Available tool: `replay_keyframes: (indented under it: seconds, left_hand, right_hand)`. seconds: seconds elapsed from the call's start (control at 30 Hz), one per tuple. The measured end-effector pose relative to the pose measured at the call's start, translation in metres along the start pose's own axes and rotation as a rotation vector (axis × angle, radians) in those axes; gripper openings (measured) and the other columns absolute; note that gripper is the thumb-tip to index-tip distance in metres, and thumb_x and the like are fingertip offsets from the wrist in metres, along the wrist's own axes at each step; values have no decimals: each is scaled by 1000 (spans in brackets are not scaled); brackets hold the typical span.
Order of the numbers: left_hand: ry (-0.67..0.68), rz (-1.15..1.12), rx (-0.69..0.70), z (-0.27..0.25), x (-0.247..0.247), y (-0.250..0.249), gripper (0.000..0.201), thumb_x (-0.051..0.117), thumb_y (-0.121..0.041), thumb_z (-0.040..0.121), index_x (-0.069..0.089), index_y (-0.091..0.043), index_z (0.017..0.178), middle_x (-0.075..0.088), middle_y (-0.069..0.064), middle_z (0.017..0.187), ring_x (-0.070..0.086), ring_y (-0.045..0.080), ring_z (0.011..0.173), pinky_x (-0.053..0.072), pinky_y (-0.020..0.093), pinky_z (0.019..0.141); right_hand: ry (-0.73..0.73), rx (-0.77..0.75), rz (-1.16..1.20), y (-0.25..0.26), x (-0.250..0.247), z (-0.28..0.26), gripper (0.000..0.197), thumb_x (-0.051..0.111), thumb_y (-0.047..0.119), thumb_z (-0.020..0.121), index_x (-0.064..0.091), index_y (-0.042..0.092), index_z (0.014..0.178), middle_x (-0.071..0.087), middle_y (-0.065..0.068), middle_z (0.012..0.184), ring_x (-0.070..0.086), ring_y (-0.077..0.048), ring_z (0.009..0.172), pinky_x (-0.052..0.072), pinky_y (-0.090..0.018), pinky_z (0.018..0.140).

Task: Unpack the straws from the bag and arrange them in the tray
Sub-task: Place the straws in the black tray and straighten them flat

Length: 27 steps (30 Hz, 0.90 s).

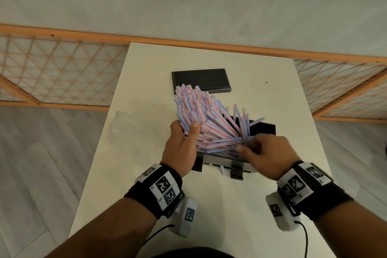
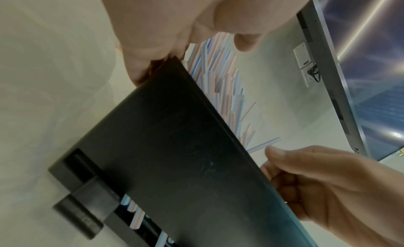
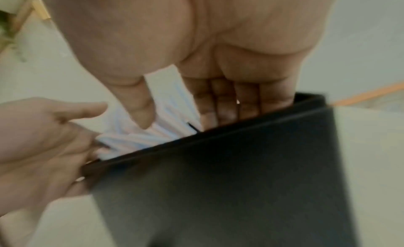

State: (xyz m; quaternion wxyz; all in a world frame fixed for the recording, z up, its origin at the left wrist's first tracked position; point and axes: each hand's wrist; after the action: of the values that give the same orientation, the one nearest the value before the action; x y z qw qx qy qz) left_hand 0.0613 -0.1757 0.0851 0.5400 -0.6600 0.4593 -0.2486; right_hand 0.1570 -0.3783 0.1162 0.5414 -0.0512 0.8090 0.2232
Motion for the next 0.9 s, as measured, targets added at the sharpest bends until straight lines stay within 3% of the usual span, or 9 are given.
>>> replay_keyframes:
  seconds: [0.07,0.17,0.23,0.37,0.47,0.63,0.7,0.8,0.9]
  left_hand:
    - [20,12,11,-2,2,-1,55,38,-64,91,46,-18,120,61,-15,105,58,-1,96,45,23,80]
    - [36,15,19,-3,6,0,54,36,-62,92,44,-17,122,60,-17,107,57,-2,96,44,25,82]
    - [36,25,9,-3,5,-3,44,36,-54,101,43,-17,122,59,-17,105,56,-2,94,43,26,81]
    - [38,29,-28,0,1,-3,42,34,-55,102,43,-20,123,60,-19,107,56,-4,98,40,27,84]
    - [51,23,-21,-1,2,-2,49,32,-60,98,43,-20,124,60,-19,109,58,1,100,41,19,79]
    - [73,-2,-10,-4,5,-4,54,32,-61,92,44,-18,122,57,-22,108,52,-14,97,35,0,73]
    - [76,-7,-1,-4,6,-5,59,30,-62,90,43,-19,128,55,-24,112,53,-12,101,35,-2,75]
    - [76,-32,20,-4,7,-5,68,27,-65,94,41,-16,139,53,-13,125,53,4,117,35,8,90]
    - [101,-55,67,-5,8,-3,67,27,-64,95,38,-19,143,48,-9,137,49,-10,120,33,5,103]
  right_hand:
    - [-5,118,-72,-4,-4,9,34,66,43,84,54,14,97,64,-5,93,58,-27,87,40,-28,68]
    - [65,138,-50,2,7,22,51,69,35,78,49,9,117,60,-10,113,58,-32,104,47,-33,82]
    - [66,80,-11,9,14,24,53,70,30,75,50,12,122,59,-10,115,58,-31,106,48,-34,87]
    - [1,21,65,13,10,24,53,76,20,72,49,17,117,58,-1,102,60,-28,97,44,-28,78]
    - [24,47,79,14,10,26,67,83,19,68,45,17,123,57,1,99,61,-28,97,47,-30,80]
    - [80,-49,-32,18,14,38,82,84,36,69,41,22,137,46,-5,128,52,-28,116,46,-39,100]
    - [68,-48,-8,22,15,38,71,78,37,78,41,20,136,43,-5,128,54,-29,112,47,-38,97]
    - [33,-94,53,26,18,36,49,70,35,86,43,18,124,50,-4,121,58,-27,102,45,-32,83]
    - [45,-101,121,30,18,35,52,74,34,82,38,23,118,58,3,103,62,-25,95,47,-32,79]
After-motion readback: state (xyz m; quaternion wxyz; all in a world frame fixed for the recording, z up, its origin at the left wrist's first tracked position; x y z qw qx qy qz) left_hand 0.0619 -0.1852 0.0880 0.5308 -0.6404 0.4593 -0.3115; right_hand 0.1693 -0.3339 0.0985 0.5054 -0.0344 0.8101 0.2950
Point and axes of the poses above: each hand's wrist, its own z-axis towards the middle knuckle, its own x-axis out of the palm, y = z × x
